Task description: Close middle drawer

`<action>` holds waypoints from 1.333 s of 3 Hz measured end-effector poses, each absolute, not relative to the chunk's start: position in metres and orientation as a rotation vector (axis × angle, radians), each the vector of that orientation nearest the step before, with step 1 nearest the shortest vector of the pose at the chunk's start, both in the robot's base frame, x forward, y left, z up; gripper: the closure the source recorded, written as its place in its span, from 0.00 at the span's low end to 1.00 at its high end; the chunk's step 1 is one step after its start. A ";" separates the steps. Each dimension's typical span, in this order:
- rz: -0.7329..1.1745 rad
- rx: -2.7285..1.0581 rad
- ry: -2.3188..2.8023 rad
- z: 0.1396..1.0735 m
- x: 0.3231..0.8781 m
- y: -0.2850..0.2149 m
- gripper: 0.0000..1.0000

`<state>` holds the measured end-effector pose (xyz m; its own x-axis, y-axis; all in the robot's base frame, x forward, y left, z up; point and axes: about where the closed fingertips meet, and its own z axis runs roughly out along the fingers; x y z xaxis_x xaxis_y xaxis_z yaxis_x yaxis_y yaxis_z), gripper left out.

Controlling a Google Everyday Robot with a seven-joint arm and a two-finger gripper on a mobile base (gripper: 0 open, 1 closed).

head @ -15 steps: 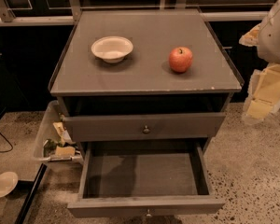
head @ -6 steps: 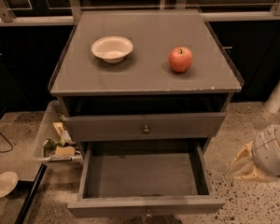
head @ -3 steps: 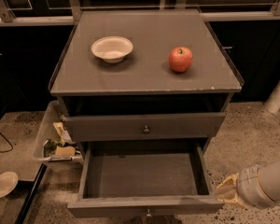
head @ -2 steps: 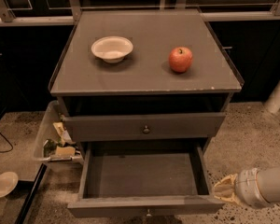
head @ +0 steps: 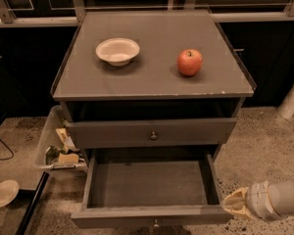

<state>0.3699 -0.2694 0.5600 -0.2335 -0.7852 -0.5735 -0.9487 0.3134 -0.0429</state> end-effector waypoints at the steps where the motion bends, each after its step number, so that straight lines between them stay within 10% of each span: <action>1: 0.505 -1.495 2.120 0.526 0.372 -0.260 1.00; 4: 0.634 -1.507 2.037 0.438 0.373 -0.212 1.00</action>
Offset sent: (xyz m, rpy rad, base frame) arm 0.0163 0.0500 -0.1263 0.1339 0.1012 0.0027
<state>0.3732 -0.2115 0.4378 -0.2429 -0.7156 -0.6550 -0.9608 0.2704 0.0609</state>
